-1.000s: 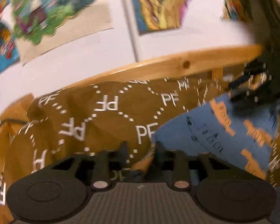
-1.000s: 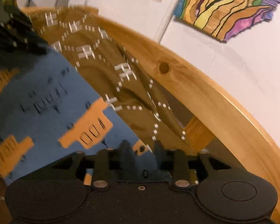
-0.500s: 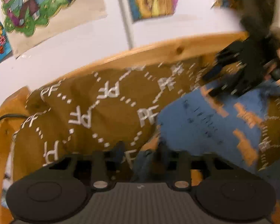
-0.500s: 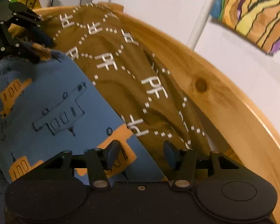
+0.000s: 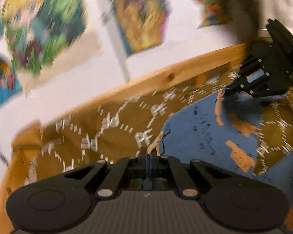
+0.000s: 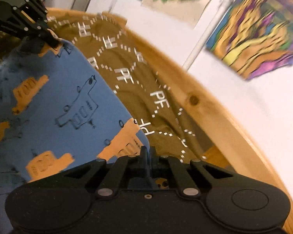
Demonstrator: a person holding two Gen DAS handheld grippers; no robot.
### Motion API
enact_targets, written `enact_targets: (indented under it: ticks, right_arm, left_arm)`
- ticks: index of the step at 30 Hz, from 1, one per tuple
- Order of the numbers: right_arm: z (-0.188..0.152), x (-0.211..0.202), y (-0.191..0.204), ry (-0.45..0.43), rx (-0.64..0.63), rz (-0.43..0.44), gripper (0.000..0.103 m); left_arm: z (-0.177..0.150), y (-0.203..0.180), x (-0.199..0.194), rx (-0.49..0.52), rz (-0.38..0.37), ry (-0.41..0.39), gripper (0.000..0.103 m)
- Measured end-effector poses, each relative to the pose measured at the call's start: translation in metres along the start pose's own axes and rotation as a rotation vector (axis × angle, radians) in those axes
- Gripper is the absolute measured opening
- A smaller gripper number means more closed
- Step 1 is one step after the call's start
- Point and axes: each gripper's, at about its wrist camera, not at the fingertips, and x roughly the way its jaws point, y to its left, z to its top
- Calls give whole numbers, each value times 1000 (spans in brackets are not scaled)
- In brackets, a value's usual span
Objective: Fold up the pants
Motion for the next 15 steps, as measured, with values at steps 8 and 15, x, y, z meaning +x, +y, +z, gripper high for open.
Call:
enact_targets:
  ticks: [8, 15]
  right_arm:
    - [-40, -112, 87, -71, -58, -172, 0]
    - [-89, -163, 191, -10, -196, -214, 0]
  left_arm:
    - [-36, -72, -85, 363, -90, -148, 2]
    - [-114, -152, -105, 672, -147, -71, 2]
